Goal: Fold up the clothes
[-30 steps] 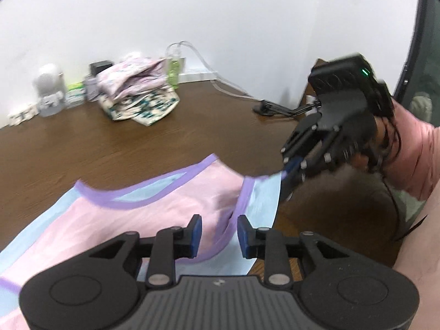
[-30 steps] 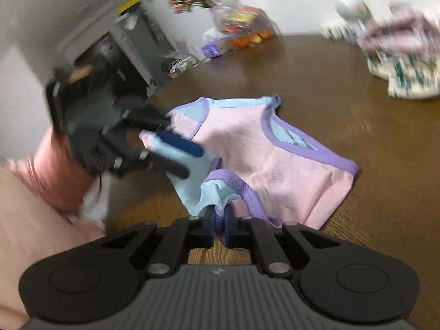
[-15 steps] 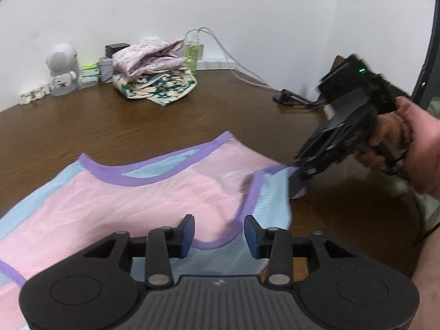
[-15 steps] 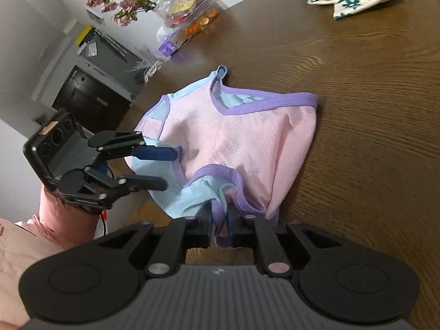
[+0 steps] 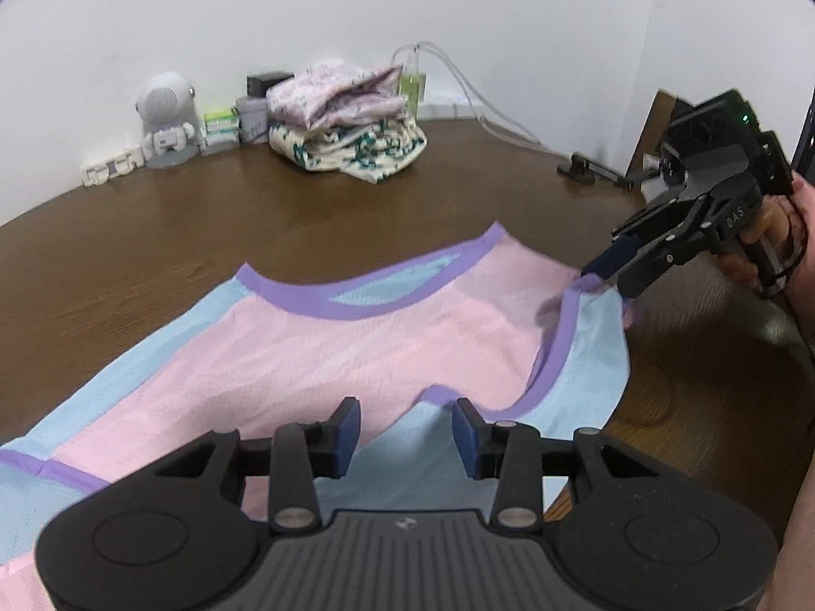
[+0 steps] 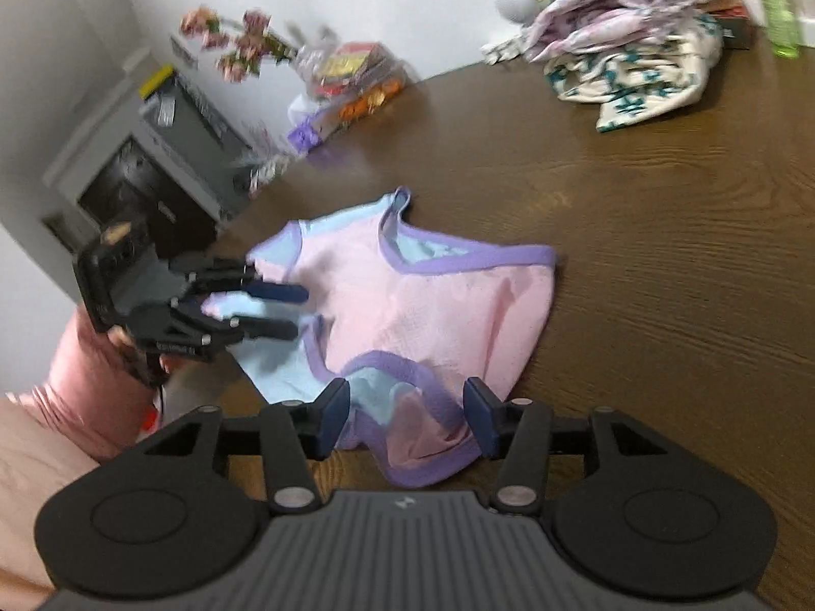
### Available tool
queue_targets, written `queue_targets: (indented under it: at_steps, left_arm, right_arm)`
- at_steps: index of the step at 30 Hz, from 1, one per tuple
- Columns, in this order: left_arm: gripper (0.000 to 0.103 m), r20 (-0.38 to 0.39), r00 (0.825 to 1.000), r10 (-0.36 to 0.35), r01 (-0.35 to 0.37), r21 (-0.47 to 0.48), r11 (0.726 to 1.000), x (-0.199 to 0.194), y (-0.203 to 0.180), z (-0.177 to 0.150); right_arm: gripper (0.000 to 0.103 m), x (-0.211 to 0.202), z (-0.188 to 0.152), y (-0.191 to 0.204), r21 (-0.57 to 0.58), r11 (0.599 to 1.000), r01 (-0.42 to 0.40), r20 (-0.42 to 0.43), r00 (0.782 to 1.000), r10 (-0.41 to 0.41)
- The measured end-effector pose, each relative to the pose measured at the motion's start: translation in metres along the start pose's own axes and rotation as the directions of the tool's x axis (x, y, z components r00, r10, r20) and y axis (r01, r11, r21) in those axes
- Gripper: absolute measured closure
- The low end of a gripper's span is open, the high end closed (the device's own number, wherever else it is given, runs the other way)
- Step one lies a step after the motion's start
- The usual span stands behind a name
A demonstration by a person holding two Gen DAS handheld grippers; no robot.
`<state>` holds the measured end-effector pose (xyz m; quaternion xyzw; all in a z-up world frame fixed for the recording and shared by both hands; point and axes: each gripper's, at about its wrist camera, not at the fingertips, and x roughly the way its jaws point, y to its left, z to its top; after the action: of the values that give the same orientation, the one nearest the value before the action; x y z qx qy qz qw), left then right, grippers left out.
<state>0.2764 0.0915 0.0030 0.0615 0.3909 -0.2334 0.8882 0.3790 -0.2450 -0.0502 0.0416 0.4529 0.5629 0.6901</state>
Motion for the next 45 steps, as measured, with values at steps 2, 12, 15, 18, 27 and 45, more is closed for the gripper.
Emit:
queue_targets:
  at_steps: [2, 12, 15, 18, 27, 45]
  left_arm:
    - [0.068, -0.017, 0.999, -0.031, 0.031, 0.018, 0.999, 0.003, 0.001, -0.001]
    - [0.102, 0.023, 0.998, -0.054, 0.052, 0.088, 0.995, -0.001, -0.006, 0.003]
    - [0.102, 0.041, 0.998, -0.043, 0.039, 0.094, 0.995, 0.002, -0.006, 0.008]
    - [0.101, 0.034, 0.999, -0.005, 0.002, 0.097, 0.995, 0.012, -0.005, 0.009]
    - [0.016, 0.176, 0.972, 0.154, -0.135, -0.115, 0.984, -0.062, 0.019, -0.015]
    - [0.032, -0.015, 0.946, 0.324, -0.322, -0.167, 0.932, -0.151, 0.124, -0.102]
  right_arm:
    - [0.063, 0.008, 0.000, 0.003, -0.034, 0.999, 0.009, -0.037, 0.999, -0.010]
    - [0.092, 0.000, 0.005, 0.014, -0.091, 0.995, -0.033, -0.012, 0.999, 0.032]
    - [0.092, -0.001, 0.005, 0.007, -0.054, 0.998, -0.024, -0.001, 1.000, 0.024]
    - [0.090, 0.003, -0.001, -0.001, -0.006, 1.000, -0.004, -0.016, 1.000, 0.004]
    - [0.026, -0.029, -0.014, 0.019, 0.046, 0.999, 0.014, 0.147, 0.989, -0.020]
    - [0.045, 0.073, 0.022, 0.136, -0.239, 0.958, 0.159, 0.095, 0.986, -0.139]
